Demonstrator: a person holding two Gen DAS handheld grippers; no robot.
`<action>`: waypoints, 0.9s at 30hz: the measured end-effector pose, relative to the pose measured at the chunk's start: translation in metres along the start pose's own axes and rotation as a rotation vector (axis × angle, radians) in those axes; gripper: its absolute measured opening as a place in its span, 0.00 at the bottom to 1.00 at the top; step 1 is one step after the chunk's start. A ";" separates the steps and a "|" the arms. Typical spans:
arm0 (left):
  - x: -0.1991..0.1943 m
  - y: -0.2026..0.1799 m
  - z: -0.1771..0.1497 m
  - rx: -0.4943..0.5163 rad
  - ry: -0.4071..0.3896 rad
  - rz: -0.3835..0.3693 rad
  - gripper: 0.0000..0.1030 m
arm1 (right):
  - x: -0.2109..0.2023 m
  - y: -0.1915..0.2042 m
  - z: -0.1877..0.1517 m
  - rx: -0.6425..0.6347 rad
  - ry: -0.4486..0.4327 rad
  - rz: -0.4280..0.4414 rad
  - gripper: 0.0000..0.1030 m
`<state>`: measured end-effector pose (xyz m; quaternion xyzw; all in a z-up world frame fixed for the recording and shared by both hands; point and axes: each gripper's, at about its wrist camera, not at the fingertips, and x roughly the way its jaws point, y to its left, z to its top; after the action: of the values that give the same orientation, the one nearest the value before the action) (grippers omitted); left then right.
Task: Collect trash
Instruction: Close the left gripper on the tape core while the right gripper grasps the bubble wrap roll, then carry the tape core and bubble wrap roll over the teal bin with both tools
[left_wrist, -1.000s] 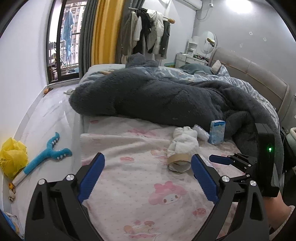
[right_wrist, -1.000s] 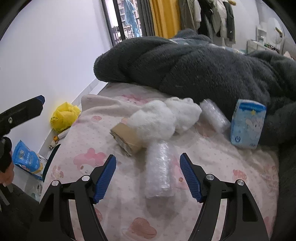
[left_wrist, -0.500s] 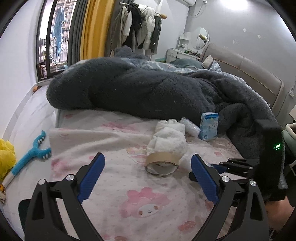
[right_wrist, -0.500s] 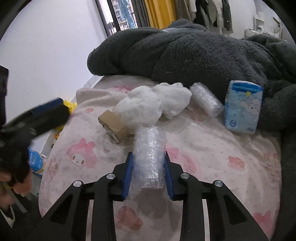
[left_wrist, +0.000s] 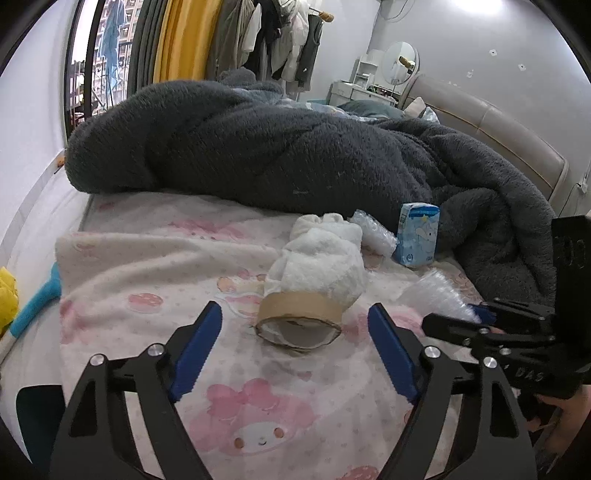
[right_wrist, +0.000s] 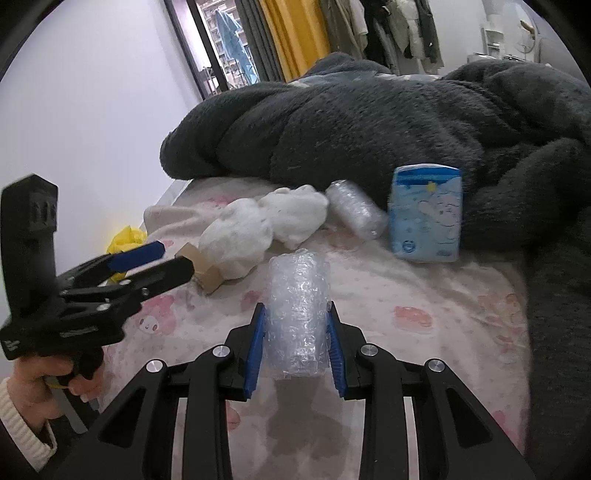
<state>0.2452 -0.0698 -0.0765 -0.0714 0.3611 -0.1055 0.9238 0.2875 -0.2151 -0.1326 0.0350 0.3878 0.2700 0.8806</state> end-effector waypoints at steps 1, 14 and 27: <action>0.002 -0.001 -0.001 -0.002 0.004 -0.004 0.78 | -0.001 -0.002 0.000 0.003 0.000 0.000 0.31; 0.018 0.007 -0.008 -0.073 0.057 -0.040 0.54 | -0.004 -0.009 -0.002 0.015 -0.003 -0.006 0.31; -0.011 0.016 -0.007 -0.045 0.045 -0.036 0.54 | -0.005 0.015 0.014 -0.003 -0.027 0.016 0.31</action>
<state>0.2348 -0.0524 -0.0779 -0.0962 0.3829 -0.1152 0.9115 0.2877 -0.2025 -0.1160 0.0403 0.3751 0.2773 0.8836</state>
